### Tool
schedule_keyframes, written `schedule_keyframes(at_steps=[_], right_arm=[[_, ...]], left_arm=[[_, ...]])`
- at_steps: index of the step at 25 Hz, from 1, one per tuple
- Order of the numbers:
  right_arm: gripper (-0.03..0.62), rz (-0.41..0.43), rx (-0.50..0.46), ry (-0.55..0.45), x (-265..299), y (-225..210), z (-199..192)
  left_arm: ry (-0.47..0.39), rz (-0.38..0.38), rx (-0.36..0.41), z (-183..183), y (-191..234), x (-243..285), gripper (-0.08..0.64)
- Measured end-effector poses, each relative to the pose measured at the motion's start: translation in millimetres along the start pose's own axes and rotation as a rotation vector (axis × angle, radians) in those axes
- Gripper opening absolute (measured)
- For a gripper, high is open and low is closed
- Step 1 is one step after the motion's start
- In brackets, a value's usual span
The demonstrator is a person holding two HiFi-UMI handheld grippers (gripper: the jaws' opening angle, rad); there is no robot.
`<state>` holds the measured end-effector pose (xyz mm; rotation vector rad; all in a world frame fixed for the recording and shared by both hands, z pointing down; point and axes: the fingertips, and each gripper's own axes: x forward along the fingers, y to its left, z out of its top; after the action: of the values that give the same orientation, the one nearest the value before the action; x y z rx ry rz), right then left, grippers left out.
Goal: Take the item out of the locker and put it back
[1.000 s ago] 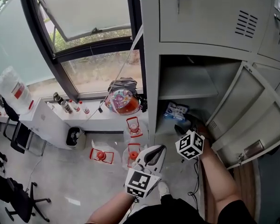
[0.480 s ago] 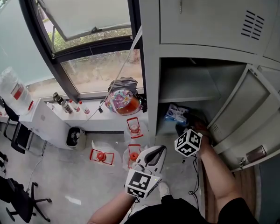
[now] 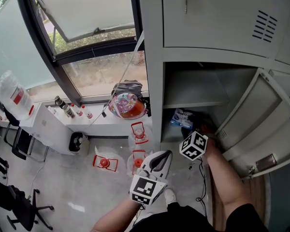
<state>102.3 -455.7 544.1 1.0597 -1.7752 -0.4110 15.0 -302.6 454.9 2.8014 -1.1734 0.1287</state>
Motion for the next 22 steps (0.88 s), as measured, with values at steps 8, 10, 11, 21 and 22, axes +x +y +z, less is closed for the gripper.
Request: schedule_keyframes(at_steps=[8, 10, 11, 21, 22], right_arm=[[0.215, 0.036, 0.074, 0.009, 5.1, 2.9, -1.9], [0.204, 0.038, 0.080, 0.011, 5.7, 3.4, -2.4], [0.202, 0.037, 0.077, 0.015, 6.0, 3.4, -2.7], [0.179, -0.005, -0.034, 0.053, 5.1, 5.6, -2.0], [0.179, -0.009, -0.031, 0.049, 4.9, 5.4, -2.0]], left_arm=[[0.004, -0.005, -0.005, -0.6, -2.6, 5.5, 0.017], [0.003, -0.006, -0.008, -0.8, -3.7, 6.6, 0.017], [0.003, -0.007, -0.008, -0.8, -4.4, 7.3, 0.017], [0.000, 0.000, -0.004, -0.1, -6.0, 4.0, 0.017], [0.002, 0.002, -0.003, -0.3, -5.2, 2.7, 0.017]])
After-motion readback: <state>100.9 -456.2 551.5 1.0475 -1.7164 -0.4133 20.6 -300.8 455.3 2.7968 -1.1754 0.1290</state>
